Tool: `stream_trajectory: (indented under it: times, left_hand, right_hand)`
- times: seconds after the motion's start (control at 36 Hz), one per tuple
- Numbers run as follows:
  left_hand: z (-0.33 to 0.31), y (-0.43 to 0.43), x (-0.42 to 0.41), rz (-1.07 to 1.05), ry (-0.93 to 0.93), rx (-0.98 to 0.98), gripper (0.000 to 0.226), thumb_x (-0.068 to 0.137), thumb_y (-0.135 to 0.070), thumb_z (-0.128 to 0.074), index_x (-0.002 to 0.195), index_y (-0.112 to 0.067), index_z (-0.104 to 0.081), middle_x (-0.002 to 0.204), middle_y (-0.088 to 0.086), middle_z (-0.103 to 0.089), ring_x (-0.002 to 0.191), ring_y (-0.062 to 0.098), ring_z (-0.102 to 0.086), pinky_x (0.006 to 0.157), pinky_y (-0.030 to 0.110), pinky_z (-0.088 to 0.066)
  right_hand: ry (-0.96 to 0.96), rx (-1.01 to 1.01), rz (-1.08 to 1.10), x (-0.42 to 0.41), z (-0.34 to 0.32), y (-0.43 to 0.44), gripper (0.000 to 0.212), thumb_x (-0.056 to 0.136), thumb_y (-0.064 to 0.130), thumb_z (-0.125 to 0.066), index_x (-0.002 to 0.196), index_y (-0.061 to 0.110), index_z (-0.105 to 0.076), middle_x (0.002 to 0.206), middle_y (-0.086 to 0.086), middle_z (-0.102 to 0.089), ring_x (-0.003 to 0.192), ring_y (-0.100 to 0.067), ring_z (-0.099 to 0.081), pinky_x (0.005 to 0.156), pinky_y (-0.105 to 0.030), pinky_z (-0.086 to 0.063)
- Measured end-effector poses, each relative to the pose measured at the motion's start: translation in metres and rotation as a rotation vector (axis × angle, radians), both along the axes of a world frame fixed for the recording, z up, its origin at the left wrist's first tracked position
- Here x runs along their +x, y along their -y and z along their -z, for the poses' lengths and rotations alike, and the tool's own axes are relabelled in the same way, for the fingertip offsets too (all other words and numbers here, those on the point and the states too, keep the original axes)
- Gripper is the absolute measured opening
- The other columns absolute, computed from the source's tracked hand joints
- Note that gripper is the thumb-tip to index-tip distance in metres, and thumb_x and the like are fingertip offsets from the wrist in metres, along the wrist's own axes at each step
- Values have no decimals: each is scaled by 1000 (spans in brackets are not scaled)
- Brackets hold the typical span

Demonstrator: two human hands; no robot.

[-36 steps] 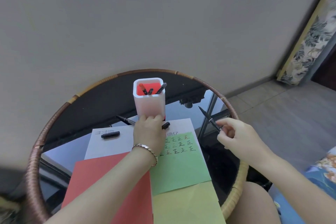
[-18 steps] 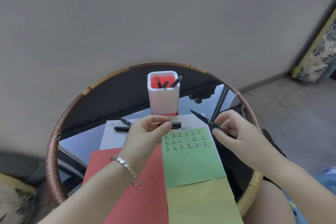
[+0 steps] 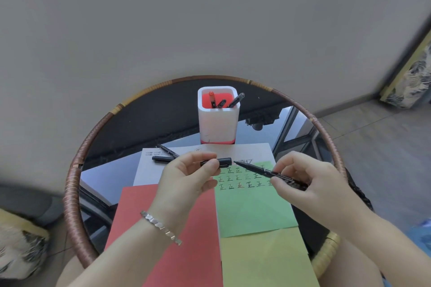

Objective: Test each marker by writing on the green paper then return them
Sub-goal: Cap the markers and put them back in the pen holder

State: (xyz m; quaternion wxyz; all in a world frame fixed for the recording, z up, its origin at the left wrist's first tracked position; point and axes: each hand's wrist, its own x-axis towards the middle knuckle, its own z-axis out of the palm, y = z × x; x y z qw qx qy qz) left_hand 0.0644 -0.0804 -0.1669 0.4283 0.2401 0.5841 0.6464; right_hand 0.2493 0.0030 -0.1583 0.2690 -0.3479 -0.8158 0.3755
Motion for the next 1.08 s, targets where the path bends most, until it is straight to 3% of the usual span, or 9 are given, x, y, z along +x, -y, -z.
stream_trajectory:
  times: [0.14, 0.28, 0.5, 0.56, 0.61, 0.69, 0.86, 0.97, 1.08]
  left_hand:
    - [0, 2, 4, 61, -78, 13, 14, 81, 1, -62, 79, -12, -67, 67, 0, -68, 62, 5, -64, 58, 17, -53]
    - [-1, 2, 7, 187, -285, 12, 18, 78, 1, -66, 77, -17, -70, 65, -2, -69, 58, 5, -61, 58, 15, -51]
    - [2, 3, 6, 394, -662, 49, 27, 85, -10, -62, 76, -35, -65, 61, -14, -58, 52, -1, -49, 59, 16, -46]
    - [2, 2, 8, 396, -801, 139, 12, 83, -21, -61, 83, -31, -66, 71, -9, -58, 57, 0, -48, 59, 17, -44]
    - [5, 1, 9, 376, -971, 224, 15, 82, -31, -55, 96, -29, -59, 67, -13, -54, 61, -4, -47, 60, 13, -41]
    - [7, 0, 8, 332, -1081, 326, 14, 85, -27, -50, 94, -24, -60, 72, -21, -49, 67, -10, -46, 64, 6, -38]
    - [7, -2, 1, 222, -1349, 491, 14, 90, -19, -47, 100, -15, -55, 88, -10, -51, 73, 10, -50, 68, 13, -42]
    - [4, -3, 1, 220, -1146, 410, 10, 83, -23, -54, 91, -21, -60, 76, -7, -57, 66, 12, -53, 61, 24, -46]
    - [-3, -8, 4, 293, -619, 114, 7, 70, -22, -62, 67, -25, -68, 56, -9, -56, 48, 4, -46, 53, 17, -40]
  right_hand:
    - [2, 14, -16, 2, 2, -1, 12, 76, 18, -69, 72, 26, -60, 65, -2, -65, 57, -23, -58, 56, -33, -45]
    - [36, 140, -70, 6, 2, -3, 7, 72, 36, -72, 74, 35, -65, 76, 16, -67, 61, -11, -59, 56, -21, -47]
    - [-131, 249, -141, 8, 1, -4, 22, 69, 35, -68, 76, 16, -75, 68, 14, -69, 66, -2, -65, 58, -18, -50]
    - [-162, 232, -139, 7, 1, -2, 21, 68, 34, -69, 74, 15, -75, 66, 16, -67, 63, -1, -64, 57, -13, -47]
    - [-172, 226, -126, 5, -1, -1, 20, 67, 34, -69, 73, 17, -75, 64, 20, -66, 61, 0, -63, 56, -9, -44]
    - [-191, 190, -99, 1, -3, 2, 16, 65, 36, -69, 72, 23, -74, 61, 23, -65, 58, -1, -63, 53, -9, -43]
    - [-327, -102, -32, -7, -6, 5, 15, 54, 27, -87, 60, 31, -73, 55, 0, -68, 46, -20, -52, 47, -25, -41]
    - [-340, -145, -43, -12, -8, 6, 9, 53, 27, -75, 62, 28, -74, 58, -4, -68, 49, -15, -52, 48, -24, -40]
    - [-257, -6, -57, -14, -4, 4, 9, 61, 27, -82, 66, 27, -74, 58, 11, -69, 51, -4, -59, 49, -14, -44]
